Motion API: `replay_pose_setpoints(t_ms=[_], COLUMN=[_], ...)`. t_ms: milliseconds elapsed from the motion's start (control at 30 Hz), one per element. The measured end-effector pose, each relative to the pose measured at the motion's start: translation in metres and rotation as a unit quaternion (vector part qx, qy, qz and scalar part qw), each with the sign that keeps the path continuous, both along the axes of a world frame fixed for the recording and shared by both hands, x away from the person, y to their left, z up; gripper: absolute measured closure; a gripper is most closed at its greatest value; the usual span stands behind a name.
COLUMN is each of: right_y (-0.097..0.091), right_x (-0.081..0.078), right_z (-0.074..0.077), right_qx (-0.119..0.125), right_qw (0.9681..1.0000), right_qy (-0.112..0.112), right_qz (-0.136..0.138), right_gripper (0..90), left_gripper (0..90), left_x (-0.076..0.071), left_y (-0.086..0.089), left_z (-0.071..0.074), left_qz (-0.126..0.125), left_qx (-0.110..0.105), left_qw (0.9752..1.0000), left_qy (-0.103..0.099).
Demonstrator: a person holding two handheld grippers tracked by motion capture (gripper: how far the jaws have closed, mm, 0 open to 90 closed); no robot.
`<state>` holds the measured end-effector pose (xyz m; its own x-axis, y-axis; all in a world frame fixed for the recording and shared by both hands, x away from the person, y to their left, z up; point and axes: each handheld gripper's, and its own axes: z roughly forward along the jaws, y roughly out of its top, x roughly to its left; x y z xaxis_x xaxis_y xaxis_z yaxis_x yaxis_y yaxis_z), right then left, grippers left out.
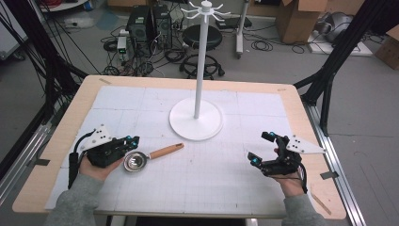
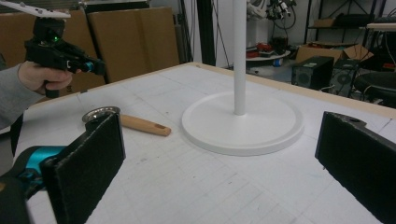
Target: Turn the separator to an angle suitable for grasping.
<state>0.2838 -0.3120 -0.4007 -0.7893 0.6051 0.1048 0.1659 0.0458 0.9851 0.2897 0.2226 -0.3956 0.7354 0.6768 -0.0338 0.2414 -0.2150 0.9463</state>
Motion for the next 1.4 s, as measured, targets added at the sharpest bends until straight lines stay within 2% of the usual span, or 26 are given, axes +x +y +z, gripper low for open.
replay_pose_setpoints(t_ms=[67,167,233,300,367,400,567,700,800,833,967,1067,1167,1300,1367,1400], right_y=[0.000,0.000,0.000,0.000,0.000,-0.001,-0.002,-0.004,-0.005,-0.005,-0.005,-0.005,-0.005,-0.005,-0.005,-0.005], right_x=[-0.001,-0.002,-0.002,-0.004,-0.004,-0.005,-0.007,-0.007,-0.008,-0.008,-0.008,-0.008,-0.008,-0.008,-0.008,-0.008], right_z=[0.000,-0.001,0.000,-0.001,-0.001,-0.001,-0.003,-0.002,-0.002,-0.001,-0.001,-0.001,-0.001,-0.001,-0.001,-0.001], right_qx=[0.000,-0.002,-0.002,-0.004,-0.004,-0.005,-0.006,-0.004,-0.002,-0.001,-0.002,0.000,0.000,0.001,0.000,0.000], right_qw=[1.0000,1.0000,1.0000,1.0000,1.0000,1.0000,1.0000,1.0000,1.0000,1.0000,1.0000,1.0000,1.0000,1.0000,1.0000,1.0000], right_qy=[0.003,0.001,0.001,0.001,0.002,0.003,0.007,0.001,0.002,0.003,0.003,0.003,0.003,0.005,0.002,0.002], right_qz=[-0.001,0.001,0.001,0.002,0.003,0.003,0.003,-0.001,-0.003,-0.002,-0.002,-0.001,-0.001,-0.001,0.000,0.000], right_gripper=[0.6,0.6,0.6,0.6,0.6,0.6,0.6,0.7,0.6,0.6,0.6,0.6,0.6,0.6,0.6,0.6], left_gripper=[89.8,89.7,89.7,89.8,89.8,89.8,89.8,89.8,89.8,89.8,89.8,89.9,89.9,89.9,89.9,89.9], left_x=[0.002,0.008,0.010,0.013,0.018,0.020,0.030,0.033,0.037,0.040,0.044,0.049,0.052,0.058,0.063,0.063], left_y=[-0.001,-0.009,-0.011,-0.016,-0.020,-0.022,-0.027,-0.035,-0.042,-0.045,-0.046,-0.052,-0.057,-0.063,-0.070,-0.070], left_z=[0.000,0.000,-0.001,-0.002,-0.005,-0.007,-0.008,-0.005,-0.007,-0.009,-0.011,-0.012,-0.010,-0.007,-0.007,-0.007], left_qz=[-0.004,-0.010,-0.011,-0.015,-0.006,-0.006,-0.013,-0.022,-0.027,-0.029,-0.029,-0.027,-0.032,-0.033,-0.034,-0.034], left_qx=[0.002,0.020,0.023,0.034,0.058,0.062,0.065,0.073,0.080,0.087,0.083,0.085,0.089,0.094,0.107,0.107], left_qw=[1.0000,0.9998,0.9997,0.9993,0.9982,0.9978,0.9968,0.9961,0.9949,0.9937,0.9931,0.9915,0.9912,0.9899,0.9876,0.9876], left_qy=[0.001,0.003,0.006,0.008,0.018,0.024,0.043,0.046,0.055,0.064,0.077,0.094,0.092,0.101,0.110,0.110])
